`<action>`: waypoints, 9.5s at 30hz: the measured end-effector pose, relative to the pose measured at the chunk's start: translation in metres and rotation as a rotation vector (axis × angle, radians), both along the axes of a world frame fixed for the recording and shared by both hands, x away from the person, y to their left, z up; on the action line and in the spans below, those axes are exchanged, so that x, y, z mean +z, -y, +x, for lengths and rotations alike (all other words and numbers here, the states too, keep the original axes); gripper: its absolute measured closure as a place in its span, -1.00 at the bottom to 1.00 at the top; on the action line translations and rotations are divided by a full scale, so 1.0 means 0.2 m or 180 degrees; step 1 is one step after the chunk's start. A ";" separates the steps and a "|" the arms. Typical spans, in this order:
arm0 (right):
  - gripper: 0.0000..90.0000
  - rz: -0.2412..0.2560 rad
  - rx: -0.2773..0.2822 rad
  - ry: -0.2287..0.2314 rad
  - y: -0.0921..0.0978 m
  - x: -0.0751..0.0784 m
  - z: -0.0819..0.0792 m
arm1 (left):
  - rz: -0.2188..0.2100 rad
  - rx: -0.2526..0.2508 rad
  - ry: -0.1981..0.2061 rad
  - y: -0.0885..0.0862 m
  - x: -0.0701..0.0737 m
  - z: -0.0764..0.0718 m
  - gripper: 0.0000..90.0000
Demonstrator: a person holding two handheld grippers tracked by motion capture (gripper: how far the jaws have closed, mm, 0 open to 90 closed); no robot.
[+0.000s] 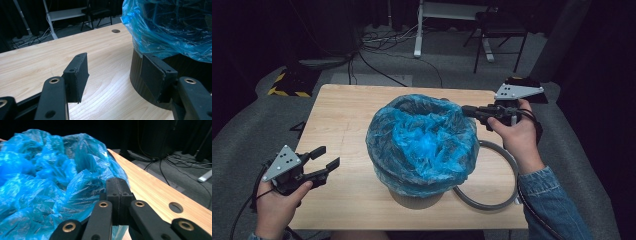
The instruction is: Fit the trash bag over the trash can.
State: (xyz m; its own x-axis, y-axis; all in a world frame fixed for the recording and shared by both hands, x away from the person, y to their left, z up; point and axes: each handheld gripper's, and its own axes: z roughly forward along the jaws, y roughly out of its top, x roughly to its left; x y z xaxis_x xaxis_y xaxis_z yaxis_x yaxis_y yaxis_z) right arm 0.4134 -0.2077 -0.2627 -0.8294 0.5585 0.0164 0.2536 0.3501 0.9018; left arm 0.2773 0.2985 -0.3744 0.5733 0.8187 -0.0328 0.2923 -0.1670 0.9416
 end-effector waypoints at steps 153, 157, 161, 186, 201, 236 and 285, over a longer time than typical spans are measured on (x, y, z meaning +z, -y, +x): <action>1.00 -0.0579 0.0439 -0.0295 0.01 -0.62 -0.55 | -0.0171 -0.1493 -0.0278 0.36 -0.02 0.24 0.55; 1.00 -0.0628 0.0439 -0.0399 0.00 -0.70 -0.56 | -0.0267 -0.1346 -0.0193 0.32 -0.02 0.24 0.17; 1.00 -0.0627 0.0385 -0.0458 0.01 -0.73 -0.55 | -0.0251 -0.1254 -0.0082 0.29 -0.01 0.25 0.00; 0.99 -0.0752 0.0330 -0.0524 0.00 -0.76 -0.56 | 0.0051 -0.1236 -0.0132 0.29 -0.03 0.30 -0.20; 0.99 -0.0639 0.0374 -0.0620 0.00 -0.75 -0.54 | 0.0127 -0.0992 0.0115 0.31 -0.04 0.33 -0.22; 0.99 -0.0284 0.0273 -0.0655 0.02 -0.78 -0.53 | 0.0348 -0.1224 -0.0686 0.31 -0.26 0.29 1.00; -0.62 0.0013 -0.0136 -0.0216 0.33 -0.33 -0.54 | 0.0488 -0.0402 -0.0494 0.01 -0.52 0.20 -0.27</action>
